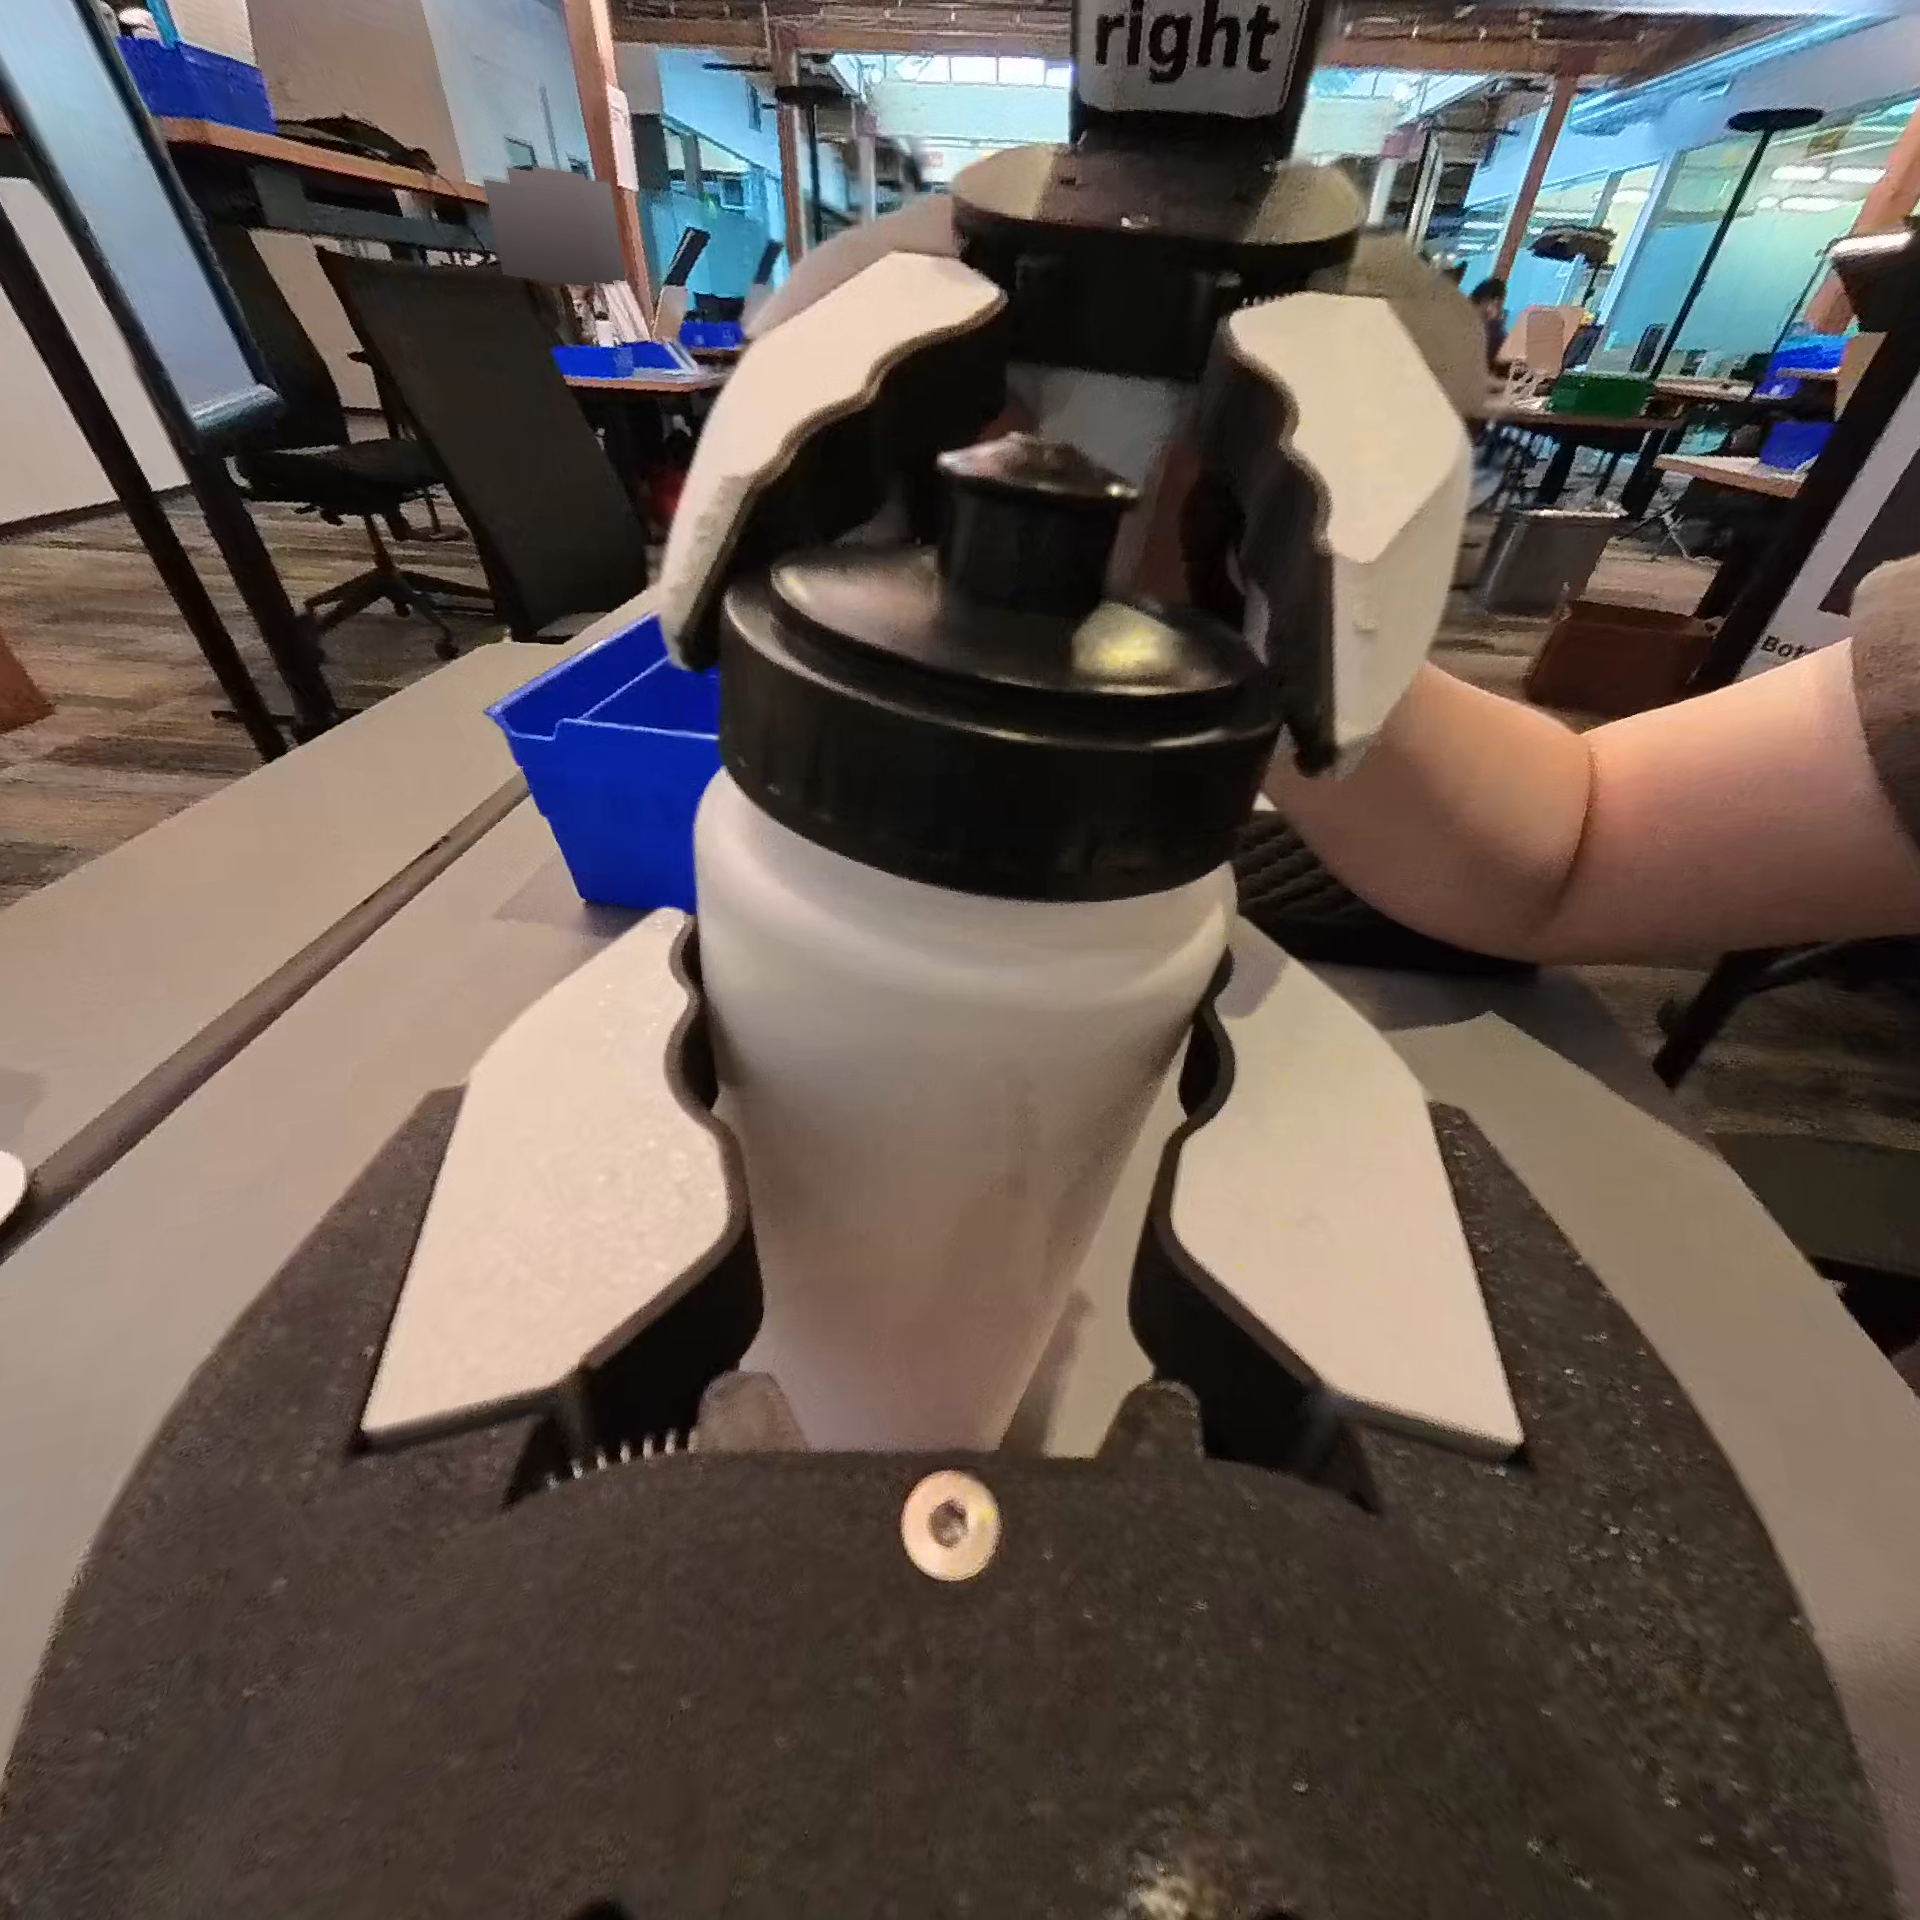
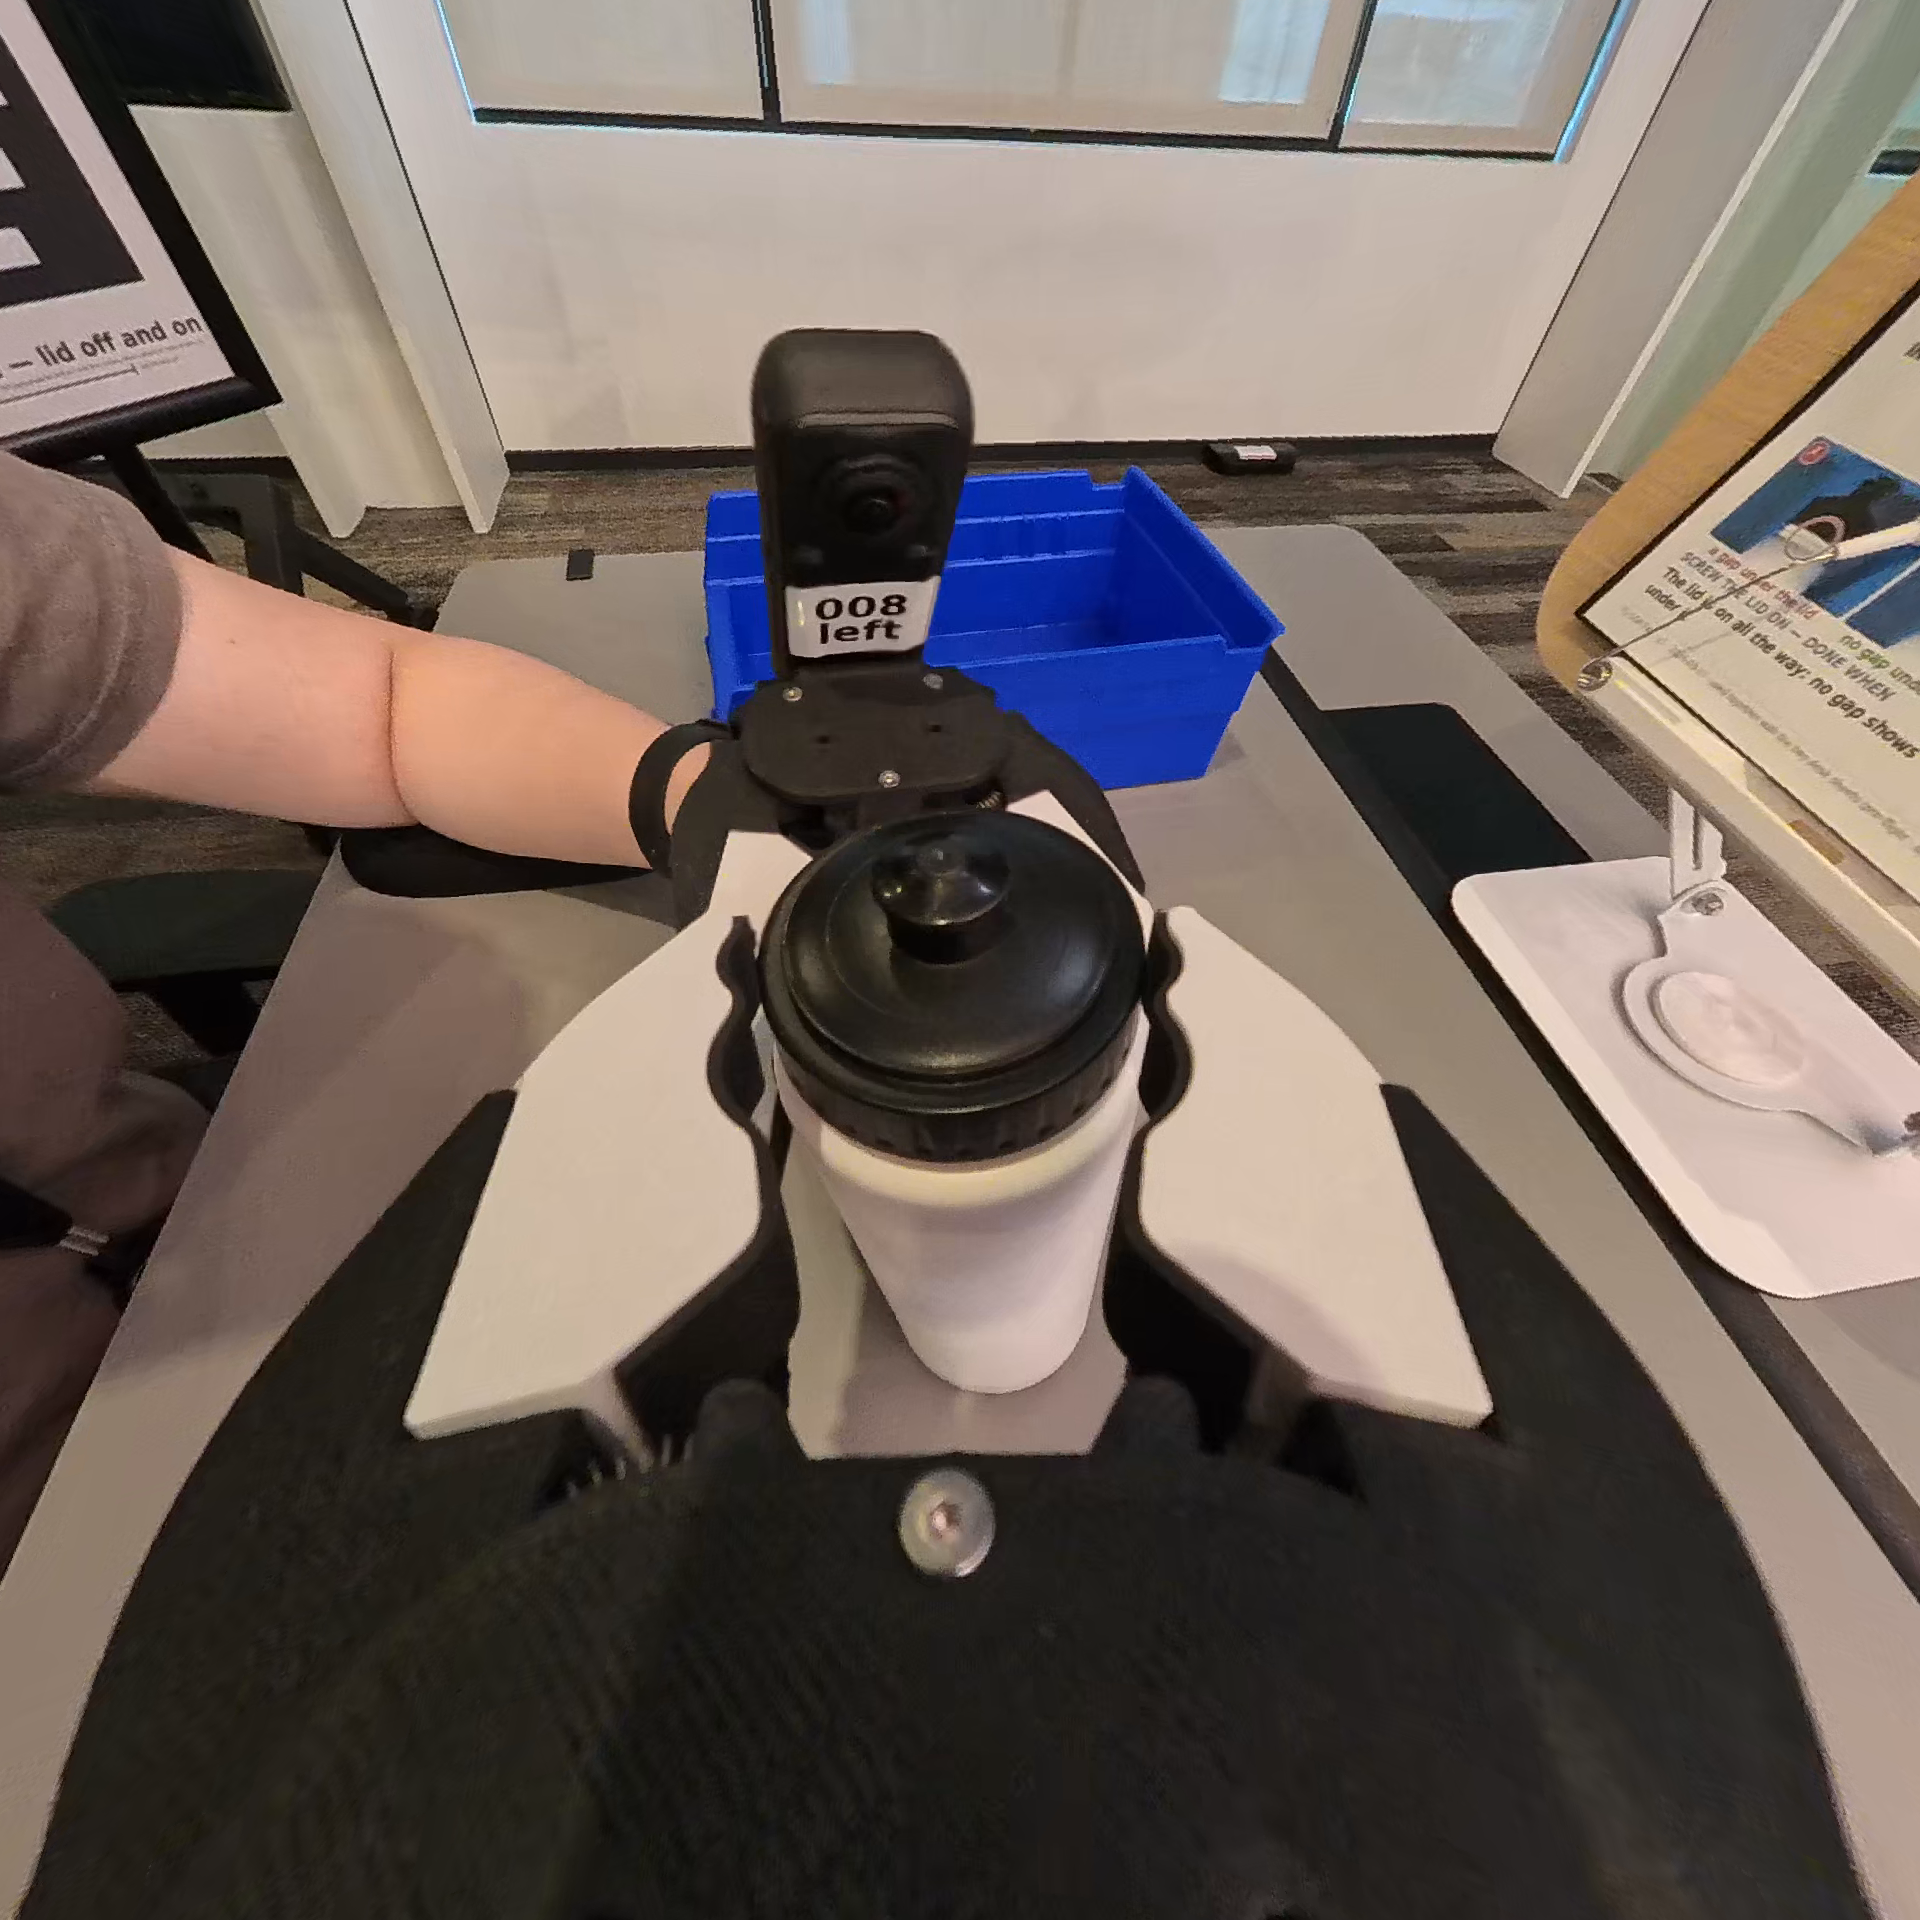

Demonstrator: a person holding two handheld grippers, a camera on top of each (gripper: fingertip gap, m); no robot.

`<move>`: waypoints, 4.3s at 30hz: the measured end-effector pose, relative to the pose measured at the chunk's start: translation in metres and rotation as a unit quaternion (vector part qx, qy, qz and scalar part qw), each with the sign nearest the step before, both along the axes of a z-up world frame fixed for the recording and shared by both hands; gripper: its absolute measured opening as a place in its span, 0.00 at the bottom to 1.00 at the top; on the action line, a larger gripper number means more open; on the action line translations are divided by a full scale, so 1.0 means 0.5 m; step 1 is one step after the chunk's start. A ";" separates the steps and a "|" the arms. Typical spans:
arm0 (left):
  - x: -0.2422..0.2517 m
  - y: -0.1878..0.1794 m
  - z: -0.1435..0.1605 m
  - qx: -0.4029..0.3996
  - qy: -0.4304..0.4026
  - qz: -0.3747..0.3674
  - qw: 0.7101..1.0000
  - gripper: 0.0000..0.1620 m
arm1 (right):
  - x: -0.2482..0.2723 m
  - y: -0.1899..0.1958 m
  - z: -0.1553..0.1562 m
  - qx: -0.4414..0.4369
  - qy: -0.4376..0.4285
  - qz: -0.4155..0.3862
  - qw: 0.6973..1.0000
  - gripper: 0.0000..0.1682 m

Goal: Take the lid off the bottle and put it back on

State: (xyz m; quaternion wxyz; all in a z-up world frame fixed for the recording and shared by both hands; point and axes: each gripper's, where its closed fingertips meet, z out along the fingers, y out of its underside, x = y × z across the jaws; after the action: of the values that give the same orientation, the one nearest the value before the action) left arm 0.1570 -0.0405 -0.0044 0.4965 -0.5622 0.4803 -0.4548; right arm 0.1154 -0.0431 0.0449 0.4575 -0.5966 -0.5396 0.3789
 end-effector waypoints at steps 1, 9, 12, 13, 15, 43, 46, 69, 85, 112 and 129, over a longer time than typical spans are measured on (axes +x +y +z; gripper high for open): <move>0.000 0.001 -0.002 0.009 0.009 0.010 1.000 0.55 | 0.001 0.001 0.000 0.000 -0.003 -0.004 1.000 0.44; -0.012 0.054 -0.008 0.008 0.046 0.221 0.974 0.54 | -0.001 0.040 -0.002 -0.020 0.001 -0.090 0.996 0.44; -0.015 0.058 -0.015 0.038 0.075 0.250 0.965 0.54 | 0.001 0.040 -0.002 -0.019 -0.003 -0.089 0.996 0.43; -0.012 0.058 -0.016 0.059 0.081 0.236 0.966 0.55 | 0.005 0.041 -0.002 -0.020 -0.004 -0.088 0.996 0.43; -0.006 0.048 -0.009 0.072 0.064 0.186 0.978 0.58 | 0.008 0.039 -0.002 -0.025 -0.001 -0.076 0.997 0.43; 0.000 0.058 -0.030 0.033 0.032 0.183 0.982 0.57 | 0.001 0.046 -0.005 -0.052 0.013 -0.089 0.995 0.44; -0.002 0.064 -0.031 0.032 0.038 0.208 0.977 0.57 | -0.001 0.051 -0.005 -0.048 0.011 -0.114 0.992 0.44; -0.005 0.070 -0.034 0.030 0.055 0.218 0.974 0.56 | -0.003 0.058 -0.008 -0.035 0.017 -0.122 0.992 0.44; 0.004 0.052 -0.036 0.029 0.059 0.166 0.984 0.56 | 0.003 0.041 -0.006 -0.003 0.003 -0.069 0.998 0.44; -0.002 0.064 -0.038 0.001 0.075 0.181 0.981 0.56 | -0.002 0.061 -0.007 -0.064 0.022 -0.140 0.988 0.44; 0.009 0.039 -0.040 0.028 0.079 0.120 0.989 0.56 | 0.003 0.026 0.010 0.021 0.012 -0.056 0.998 0.38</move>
State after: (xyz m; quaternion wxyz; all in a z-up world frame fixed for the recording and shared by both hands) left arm 0.1613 -0.0212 -0.0245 0.5239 -0.6352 0.4597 -0.3327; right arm 0.1171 -0.0301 0.0497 0.4972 -0.6113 -0.5075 0.3486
